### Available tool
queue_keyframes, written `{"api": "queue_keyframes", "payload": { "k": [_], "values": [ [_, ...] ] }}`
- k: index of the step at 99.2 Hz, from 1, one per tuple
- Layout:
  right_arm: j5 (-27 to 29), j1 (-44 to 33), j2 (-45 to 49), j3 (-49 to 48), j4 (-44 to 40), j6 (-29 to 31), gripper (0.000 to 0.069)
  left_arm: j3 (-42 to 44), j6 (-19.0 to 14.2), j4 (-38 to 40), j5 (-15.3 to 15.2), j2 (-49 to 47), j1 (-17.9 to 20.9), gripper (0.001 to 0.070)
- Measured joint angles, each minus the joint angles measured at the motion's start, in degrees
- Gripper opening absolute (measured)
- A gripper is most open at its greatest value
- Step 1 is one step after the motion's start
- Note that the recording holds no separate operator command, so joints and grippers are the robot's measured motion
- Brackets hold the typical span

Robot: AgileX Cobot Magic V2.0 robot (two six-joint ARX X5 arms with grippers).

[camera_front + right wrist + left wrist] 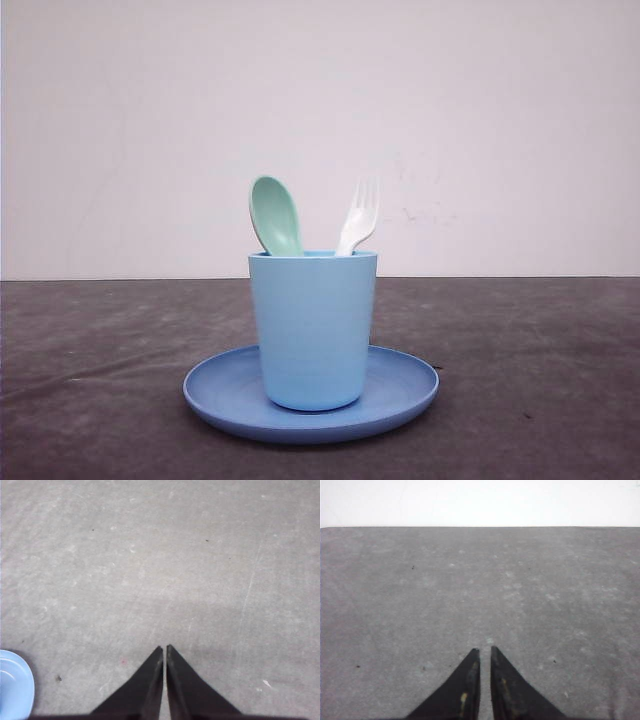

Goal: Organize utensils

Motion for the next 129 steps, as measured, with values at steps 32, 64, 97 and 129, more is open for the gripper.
{"api": "queue_keyframes", "payload": {
  "k": [32, 64, 97, 129],
  "values": [
    [1.95, -2.54, -8.94, -7.15, 10.56, -1.18, 0.0009, 0.00, 0.00, 0.00, 0.00, 0.00, 0.00, 0.0012],
    [0.90, -2.64, -33.46, -34.32, 27.87, -1.29, 0.0009, 0.00, 0.00, 0.00, 0.00, 0.00, 0.00, 0.0012],
    [3.43, -2.71, -49.59, -47.54, 27.91, -1.31, 0.0009, 0.00, 0.00, 0.00, 0.00, 0.00, 0.00, 0.0012],
    [4.07, -3.85, -49.53, -48.50, 25.03, -1.75, 0.0009, 0.00, 0.00, 0.00, 0.00, 0.00, 0.00, 0.0012]
  ]
}}
